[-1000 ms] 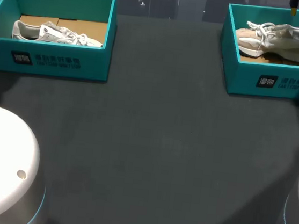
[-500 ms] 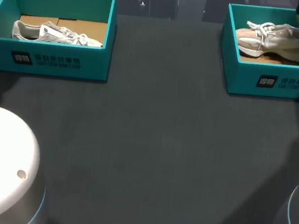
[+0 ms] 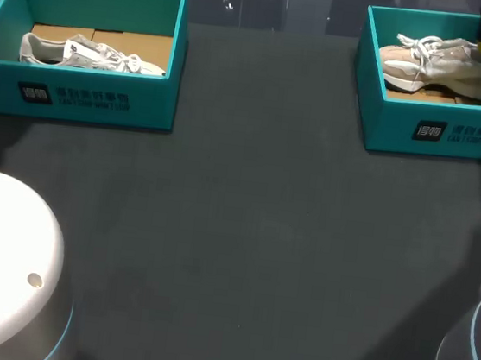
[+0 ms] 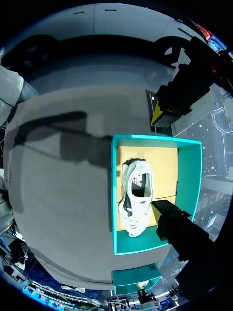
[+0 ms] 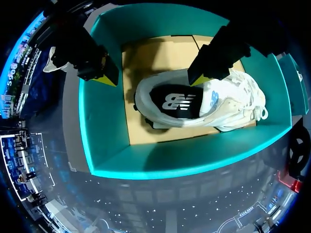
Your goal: Take the shoe out of the shoebox, open the shoe tongue, remove and reinsert the insole, then place the shoe into the shoebox
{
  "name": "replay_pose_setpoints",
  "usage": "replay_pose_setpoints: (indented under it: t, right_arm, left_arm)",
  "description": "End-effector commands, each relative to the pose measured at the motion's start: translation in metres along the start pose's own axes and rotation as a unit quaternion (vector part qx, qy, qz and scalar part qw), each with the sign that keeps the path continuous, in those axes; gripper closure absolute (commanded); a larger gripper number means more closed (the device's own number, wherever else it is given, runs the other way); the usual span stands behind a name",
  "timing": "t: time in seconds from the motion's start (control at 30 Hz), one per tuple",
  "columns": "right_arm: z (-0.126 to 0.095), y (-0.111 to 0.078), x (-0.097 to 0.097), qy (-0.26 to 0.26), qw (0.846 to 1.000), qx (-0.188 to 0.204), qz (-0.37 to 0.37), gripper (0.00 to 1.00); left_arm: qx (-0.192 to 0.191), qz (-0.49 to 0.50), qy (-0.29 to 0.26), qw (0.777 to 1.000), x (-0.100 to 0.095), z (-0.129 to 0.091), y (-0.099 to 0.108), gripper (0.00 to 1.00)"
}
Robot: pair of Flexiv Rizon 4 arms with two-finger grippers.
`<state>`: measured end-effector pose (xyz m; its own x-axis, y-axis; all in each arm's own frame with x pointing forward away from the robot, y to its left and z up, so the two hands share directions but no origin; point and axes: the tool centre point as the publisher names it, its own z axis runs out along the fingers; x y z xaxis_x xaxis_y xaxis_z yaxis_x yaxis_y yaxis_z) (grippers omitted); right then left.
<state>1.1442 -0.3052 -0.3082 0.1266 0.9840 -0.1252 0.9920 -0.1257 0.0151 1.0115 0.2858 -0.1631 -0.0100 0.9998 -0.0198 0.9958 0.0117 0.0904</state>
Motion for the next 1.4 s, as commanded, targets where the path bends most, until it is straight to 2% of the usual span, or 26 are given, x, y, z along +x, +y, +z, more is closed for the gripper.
replay_pose_setpoints:
  t: [0.03, 0.47, 1.4]
  right_arm:
    - [0.012, 0.009, -0.005, 0.005, 1.0, 0.002, 0.001, 0.11]
    - [0.035, 0.016, -0.013, 0.012, 1.0, 0.006, 0.005, 0.18]
    - [0.064, 0.025, -0.016, 0.041, 0.998, 0.032, 0.035, 0.25]
  left_arm:
    - [-0.001, 0.001, 0.0, 1.0, 0.0, -0.001, -0.001, 0.0]
    - [-0.001, 0.001, 0.0, 1.0, 0.0, -0.001, -0.001, 0.0]
    - [-0.001, 0.001, 0.0, 1.0, 0.0, -0.001, -0.001, 0.0]
